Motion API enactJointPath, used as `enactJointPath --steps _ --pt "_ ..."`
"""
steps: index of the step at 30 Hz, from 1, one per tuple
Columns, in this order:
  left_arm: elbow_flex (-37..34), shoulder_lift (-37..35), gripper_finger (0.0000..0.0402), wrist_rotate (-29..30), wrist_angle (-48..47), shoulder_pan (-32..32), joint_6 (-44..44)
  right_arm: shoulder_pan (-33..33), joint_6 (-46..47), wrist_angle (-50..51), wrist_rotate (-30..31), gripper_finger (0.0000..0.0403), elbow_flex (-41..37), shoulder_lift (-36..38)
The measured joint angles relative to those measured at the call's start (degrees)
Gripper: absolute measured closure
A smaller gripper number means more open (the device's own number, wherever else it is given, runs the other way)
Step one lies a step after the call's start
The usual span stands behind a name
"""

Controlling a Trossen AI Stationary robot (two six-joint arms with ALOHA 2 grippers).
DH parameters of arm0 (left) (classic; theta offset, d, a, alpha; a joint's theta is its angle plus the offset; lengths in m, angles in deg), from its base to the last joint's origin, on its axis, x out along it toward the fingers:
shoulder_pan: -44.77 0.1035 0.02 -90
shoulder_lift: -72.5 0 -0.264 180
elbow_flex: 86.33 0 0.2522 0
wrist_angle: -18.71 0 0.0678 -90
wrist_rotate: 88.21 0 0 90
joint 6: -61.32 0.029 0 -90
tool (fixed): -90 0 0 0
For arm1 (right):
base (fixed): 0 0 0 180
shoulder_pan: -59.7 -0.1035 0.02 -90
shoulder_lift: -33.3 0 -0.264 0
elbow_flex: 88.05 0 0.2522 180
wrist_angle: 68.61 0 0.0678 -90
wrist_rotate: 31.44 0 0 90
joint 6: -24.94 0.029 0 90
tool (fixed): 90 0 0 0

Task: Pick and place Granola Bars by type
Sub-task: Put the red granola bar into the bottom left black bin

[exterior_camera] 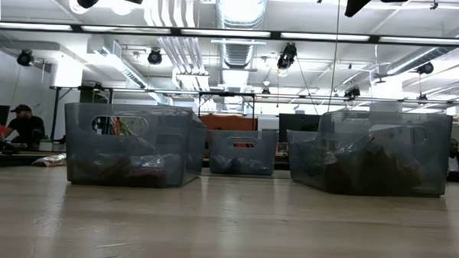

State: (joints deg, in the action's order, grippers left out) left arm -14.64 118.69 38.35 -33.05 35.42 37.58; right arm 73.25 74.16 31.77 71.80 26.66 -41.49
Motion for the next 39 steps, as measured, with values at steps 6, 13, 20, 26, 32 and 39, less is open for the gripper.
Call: enactJointPath --steps 6,13,20,26,32,39 --pt "0.00 0.00 0.0401 -1.31 -0.04 0.00 -0.17 4.92 -5.14 -1.25 -3.07 0.0394 0.00 -0.82" --pt "0.00 0.02 0.0401 -1.57 -0.09 0.00 -0.33 11.76 -10.71 -1.25 -3.45 0.0394 0.00 -0.64" --pt "0.00 0.04 0.0401 -1.60 -0.11 0.00 -0.46 20.78 -16.54 -1.17 -5.98 0.0394 0.00 -0.28" --pt "0.00 0.04 0.0401 -1.60 -0.11 0.00 -1.31 27.53 -18.98 -1.17 -6.23 0.0394 0.00 -0.28" --pt "0.00 0.04 0.0401 -1.62 -0.12 0.00 -1.86 33.31 -21.04 0.16 -7.57 0.0394 0.00 -0.75" --pt "0.00 0.07 0.0401 -1.62 -0.11 0.00 -2.02 37.57 -23.78 1.08 -7.74 0.0394 -0.02 -2.21"
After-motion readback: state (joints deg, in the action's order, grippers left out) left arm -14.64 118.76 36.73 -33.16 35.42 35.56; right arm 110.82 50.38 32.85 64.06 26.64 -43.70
